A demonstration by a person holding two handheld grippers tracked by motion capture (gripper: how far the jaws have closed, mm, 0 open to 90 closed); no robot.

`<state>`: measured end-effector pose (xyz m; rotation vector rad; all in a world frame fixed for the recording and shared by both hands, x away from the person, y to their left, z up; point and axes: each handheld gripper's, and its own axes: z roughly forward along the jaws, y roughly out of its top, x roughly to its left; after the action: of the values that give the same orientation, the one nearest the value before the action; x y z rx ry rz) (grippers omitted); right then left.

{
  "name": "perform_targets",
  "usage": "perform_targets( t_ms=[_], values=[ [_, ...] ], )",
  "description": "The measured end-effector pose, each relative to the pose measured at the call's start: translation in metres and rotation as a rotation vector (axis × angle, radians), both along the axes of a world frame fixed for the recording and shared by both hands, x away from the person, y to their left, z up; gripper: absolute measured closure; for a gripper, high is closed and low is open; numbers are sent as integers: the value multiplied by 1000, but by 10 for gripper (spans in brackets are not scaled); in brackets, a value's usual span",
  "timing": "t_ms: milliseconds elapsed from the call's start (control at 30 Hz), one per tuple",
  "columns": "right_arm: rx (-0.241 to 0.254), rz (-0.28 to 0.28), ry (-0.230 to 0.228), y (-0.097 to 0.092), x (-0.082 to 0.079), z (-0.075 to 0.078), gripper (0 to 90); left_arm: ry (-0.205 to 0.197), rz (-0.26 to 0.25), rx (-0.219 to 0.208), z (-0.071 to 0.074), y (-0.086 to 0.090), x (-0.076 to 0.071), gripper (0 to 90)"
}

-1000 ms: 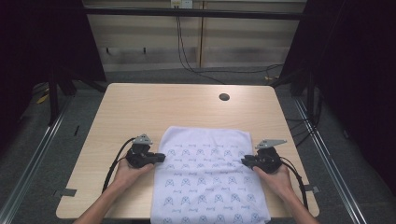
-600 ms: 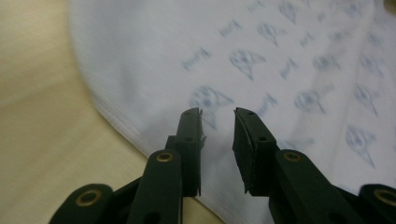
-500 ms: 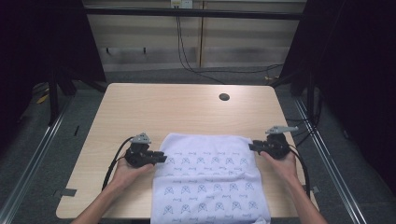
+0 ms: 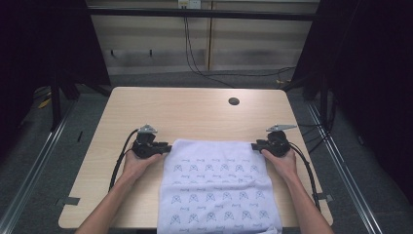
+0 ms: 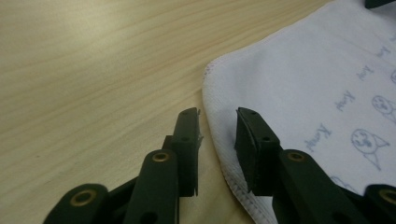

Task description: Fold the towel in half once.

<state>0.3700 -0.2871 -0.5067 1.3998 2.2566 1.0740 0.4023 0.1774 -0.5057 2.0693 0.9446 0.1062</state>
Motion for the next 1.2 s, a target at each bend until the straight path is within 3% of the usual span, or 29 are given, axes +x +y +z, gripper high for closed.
perform_targets(
  t_ms=[67,133,200,267,400,433,467,500,533,567,633,667,733,767,800,833,933,967,1067,1167,1200],
  values=[
    [-9,19,7,2,-2,1,772,10,-6,-12,-2,-1,1,631],
    [-3,20,6,2,-3,0,803,11,-6,-15,-2,-1,1,628],
    [11,17,17,2,-4,0,845,11,-18,-12,-2,-2,0,691],
    [19,14,15,3,-6,1,856,-7,-82,8,-1,-6,-4,842],
    [42,15,-1,3,-10,7,860,0,-78,-34,3,-4,-5,877],
    [86,15,-26,0,-11,15,862,-8,-54,-74,9,0,-5,878],
    [86,15,-26,0,-11,15,862,-8,-54,-74,9,0,-5,878],
    [125,13,-45,-3,-12,23,862,-16,-45,-84,13,3,-5,879],
    [125,13,-45,-3,-12,23,862,-25,-39,-92,17,5,-6,879],
    [171,13,-70,-8,-14,35,864,-37,-32,-100,22,7,-8,881],
    [182,11,-82,-9,-14,39,864,-56,-23,-123,29,9,-10,881],
    [197,9,-105,-12,-14,50,864,-75,-17,-145,38,11,-11,881],
    [204,8,-130,-14,-13,63,864,-81,-16,-158,42,12,-10,881],
    [208,7,-140,-14,-12,70,864,-93,-11,-182,51,13,-10,882],
    [208,7,-140,-14,-12,70,864,-93,-11,-182,51,13,-10,882],
    [204,5,-169,-15,-9,85,864,-103,-2,-186,56,12,-9,882],
    [206,2,-192,-16,-4,102,862,-139,-1,-212,76,12,-4,882],
    [206,2,-192,-16,-4,102,862,-139,-1,-212,76,12,-4,882],
    [210,-7,-221,-16,6,122,863,-184,16,-218,102,14,4,882],
    [226,-10,-236,-16,10,131,863,-206,22,-227,115,15,8,883],
    [239,-12,-257,-16,15,141,863,-226,25,-229,123,15,10,882]
  ],
)
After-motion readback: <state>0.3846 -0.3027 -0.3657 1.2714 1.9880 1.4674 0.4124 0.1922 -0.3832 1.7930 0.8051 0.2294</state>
